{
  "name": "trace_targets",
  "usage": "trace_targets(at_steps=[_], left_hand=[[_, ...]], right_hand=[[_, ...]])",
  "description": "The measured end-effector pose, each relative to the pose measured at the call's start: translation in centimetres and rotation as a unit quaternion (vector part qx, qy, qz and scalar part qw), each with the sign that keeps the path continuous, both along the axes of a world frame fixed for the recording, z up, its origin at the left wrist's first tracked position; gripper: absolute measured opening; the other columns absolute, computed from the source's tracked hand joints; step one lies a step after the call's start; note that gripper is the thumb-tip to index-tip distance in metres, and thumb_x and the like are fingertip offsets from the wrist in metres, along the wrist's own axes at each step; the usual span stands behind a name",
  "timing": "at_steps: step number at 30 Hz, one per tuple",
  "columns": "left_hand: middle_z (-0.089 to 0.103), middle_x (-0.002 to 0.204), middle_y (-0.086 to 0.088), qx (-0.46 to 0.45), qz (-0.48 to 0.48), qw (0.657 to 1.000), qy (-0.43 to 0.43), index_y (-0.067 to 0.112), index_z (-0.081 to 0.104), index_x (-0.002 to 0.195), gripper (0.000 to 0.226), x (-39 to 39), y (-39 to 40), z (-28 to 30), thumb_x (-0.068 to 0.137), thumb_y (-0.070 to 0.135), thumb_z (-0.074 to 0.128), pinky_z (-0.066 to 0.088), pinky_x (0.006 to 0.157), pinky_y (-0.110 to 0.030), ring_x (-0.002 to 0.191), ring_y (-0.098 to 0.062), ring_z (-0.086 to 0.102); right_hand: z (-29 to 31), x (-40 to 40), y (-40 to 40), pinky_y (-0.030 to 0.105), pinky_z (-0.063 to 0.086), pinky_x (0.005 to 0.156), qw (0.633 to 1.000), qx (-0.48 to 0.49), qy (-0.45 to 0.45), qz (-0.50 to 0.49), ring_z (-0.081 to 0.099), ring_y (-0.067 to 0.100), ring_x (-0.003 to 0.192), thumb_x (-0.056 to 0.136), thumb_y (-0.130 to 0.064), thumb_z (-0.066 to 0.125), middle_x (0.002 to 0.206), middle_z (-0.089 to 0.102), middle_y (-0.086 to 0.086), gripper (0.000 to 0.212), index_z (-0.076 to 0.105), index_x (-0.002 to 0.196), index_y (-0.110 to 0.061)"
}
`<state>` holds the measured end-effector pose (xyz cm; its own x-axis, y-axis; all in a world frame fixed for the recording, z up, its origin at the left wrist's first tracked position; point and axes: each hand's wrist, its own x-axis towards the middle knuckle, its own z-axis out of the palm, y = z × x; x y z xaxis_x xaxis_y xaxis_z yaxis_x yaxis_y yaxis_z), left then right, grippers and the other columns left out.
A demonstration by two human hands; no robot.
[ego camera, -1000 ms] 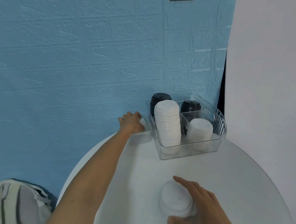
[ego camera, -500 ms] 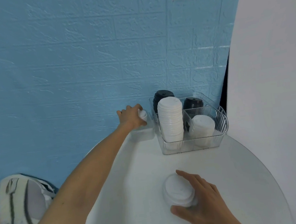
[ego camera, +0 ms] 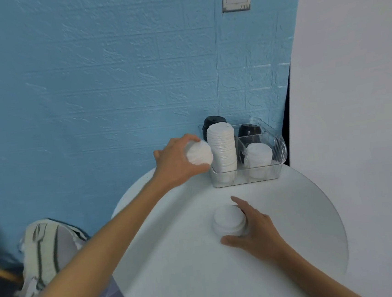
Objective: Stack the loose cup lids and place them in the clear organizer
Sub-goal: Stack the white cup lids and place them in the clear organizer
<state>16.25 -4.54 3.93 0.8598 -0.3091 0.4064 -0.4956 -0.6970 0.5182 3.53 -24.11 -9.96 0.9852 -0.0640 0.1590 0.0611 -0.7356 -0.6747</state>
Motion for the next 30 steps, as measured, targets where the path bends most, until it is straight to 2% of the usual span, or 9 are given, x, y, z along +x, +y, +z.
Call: trace_targets(at_steps=[2, 4, 7, 11, 17, 20, 23, 26, 30], left_hand=[[0.056, 0.115, 0.013, -0.005, -0.028, 1.0, 0.009, 0.043, 0.057, 0.123, 0.067, -3.0, -0.3, -1.5, 0.064, 0.051, 0.089, 0.024, 0.091, -0.034, 0.12, -0.011, 0.051], [0.056, 0.121, 0.014, -0.005, -0.052, 0.998, 0.026, 0.043, 0.057, 0.123, 0.066, -5.2, -0.6, -3.2, 0.066, 0.047, 0.089, 0.022, 0.091, -0.032, 0.123, -0.009, 0.049], [0.055, 0.122, 0.015, 0.003, -0.072, 0.996, 0.054, 0.045, 0.056, 0.122, 0.064, -7.4, -1.2, -6.0, 0.066, 0.048, 0.088, 0.023, 0.094, -0.031, 0.122, -0.006, 0.05], [0.055, 0.126, 0.015, -0.002, -0.072, 0.994, 0.084, 0.053, 0.052, 0.118, 0.066, -8.6, -1.8, -9.0, 0.059, 0.052, 0.081, 0.023, 0.095, -0.032, 0.121, -0.004, 0.051], [0.048, 0.128, 0.022, -0.082, -0.095, 0.988, 0.089, 0.06, 0.053, 0.116, 0.066, -8.9, -2.1, -11.2, 0.057, 0.043, 0.079, 0.032, 0.106, -0.032, 0.115, 0.02, 0.044], [0.046, 0.131, 0.025, -0.123, -0.117, 0.982, 0.088, 0.056, 0.059, 0.12, 0.067, -8.8, -2.4, -12.2, 0.06, 0.035, 0.081, 0.039, 0.105, -0.015, 0.12, 0.016, 0.047], [0.043, 0.136, 0.025, -0.119, -0.132, 0.979, 0.102, 0.054, 0.061, 0.124, 0.068, -8.8, -2.8, -12.4, 0.066, 0.027, 0.083, 0.031, 0.096, 0.002, 0.12, 0.02, 0.045], [0.043, 0.141, 0.02, -0.109, -0.139, 0.979, 0.105, 0.047, 0.063, 0.13, 0.07, -8.7, -3.0, -12.5, 0.068, 0.023, 0.083, 0.03, 0.096, 0.001, 0.123, 0.009, 0.048], [0.043, 0.142, 0.019, -0.107, -0.141, 0.979, 0.103, 0.046, 0.063, 0.132, 0.07, -8.6, -2.9, -12.4, 0.065, 0.031, 0.078, 0.035, 0.104, -0.011, 0.126, 0.004, 0.048]], right_hand=[[0.2, -0.2, 0.2, 0.034, 0.028, 0.12, 1.0, 0.014, 0.013, -0.004, 0.041, 0.008, 0.142, 0.066, -0.055, 0.089, 0.149, 0.046, -0.019, 0.115, 0.022, 0.157, -0.036], [0.3, -0.4, 0.2, 0.035, 0.034, 0.118, 0.999, 0.035, 0.029, -0.01, 0.047, 0.01, 0.139, 0.056, -0.063, 0.087, 0.145, 0.052, -0.018, 0.126, 0.021, 0.159, -0.033], [0.3, -0.4, 0.2, 0.032, 0.043, 0.11, 0.998, 0.055, 0.039, -0.019, 0.055, 0.01, 0.131, 0.045, -0.069, 0.084, 0.142, 0.056, -0.018, 0.134, 0.021, 0.159, -0.037], [0.4, -0.4, 0.3, 0.022, 0.038, 0.102, 0.997, 0.063, 0.04, -0.015, 0.054, 0.014, 0.133, 0.063, -0.041, 0.096, 0.144, 0.055, -0.01, 0.125, 0.018, 0.161, -0.027], [0.3, -0.4, 0.5, 0.018, 0.035, 0.101, 0.995, 0.095, 0.032, -0.019, 0.052, 0.011, 0.133, 0.065, -0.036, 0.096, 0.142, 0.054, -0.012, 0.12, 0.022, 0.16, -0.028], [0.3, -0.5, 0.7, 0.031, 0.043, 0.11, 0.996, 0.086, 0.011, -0.014, 0.055, 0.01, 0.131, 0.06, -0.043, 0.094, 0.142, 0.056, -0.015, 0.112, 0.033, 0.153, -0.038], [0.2, -0.5, 0.8, 0.04, 0.047, 0.109, 0.995, 0.089, -0.026, -0.021, 0.057, 0.006, 0.126, 0.054, -0.042, 0.094, 0.135, 0.059, -0.015, 0.096, 0.046, 0.137, -0.045], [-1.0, 0.0, 0.4, 0.045, 0.044, 0.113, 0.994, 0.102, -0.032, -0.03, 0.05, 0.009, 0.136, 0.046, -0.055, 0.092, 0.147, 0.049, -0.012, 0.121, 0.035, 0.151, -0.035], [-0.8, -0.1, 0.5, 0.046, 0.046, 0.11, 0.995, 0.091, -0.043, -0.026, 0.053, 0.009, 0.131, 0.047, -0.054, 0.089, 0.141, 0.052, -0.013, 0.114, 0.036, 0.147, -0.039]])
